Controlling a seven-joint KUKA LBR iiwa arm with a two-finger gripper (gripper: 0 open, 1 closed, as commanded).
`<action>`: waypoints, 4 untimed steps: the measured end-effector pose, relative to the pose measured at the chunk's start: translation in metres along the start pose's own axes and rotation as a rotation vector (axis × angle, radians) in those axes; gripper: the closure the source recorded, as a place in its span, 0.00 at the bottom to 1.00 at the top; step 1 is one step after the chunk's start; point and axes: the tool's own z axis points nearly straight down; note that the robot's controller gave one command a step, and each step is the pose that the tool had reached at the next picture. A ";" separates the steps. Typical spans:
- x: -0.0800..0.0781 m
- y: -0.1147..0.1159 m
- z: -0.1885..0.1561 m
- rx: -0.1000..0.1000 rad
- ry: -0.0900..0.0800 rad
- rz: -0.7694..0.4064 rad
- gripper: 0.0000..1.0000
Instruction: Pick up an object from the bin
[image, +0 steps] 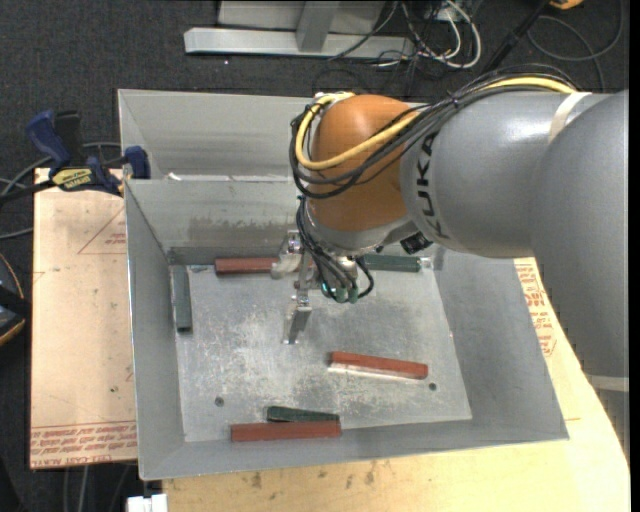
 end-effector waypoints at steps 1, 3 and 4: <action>-0.002 0.000 -0.005 -0.001 -0.008 0.002 0.00; 0.040 -0.055 0.068 0.002 -0.010 0.122 0.00; 0.020 -0.136 0.078 0.002 -0.016 -0.186 1.00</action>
Offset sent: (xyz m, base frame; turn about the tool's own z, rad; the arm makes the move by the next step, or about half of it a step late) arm -0.0327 -0.1319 -0.0541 0.1170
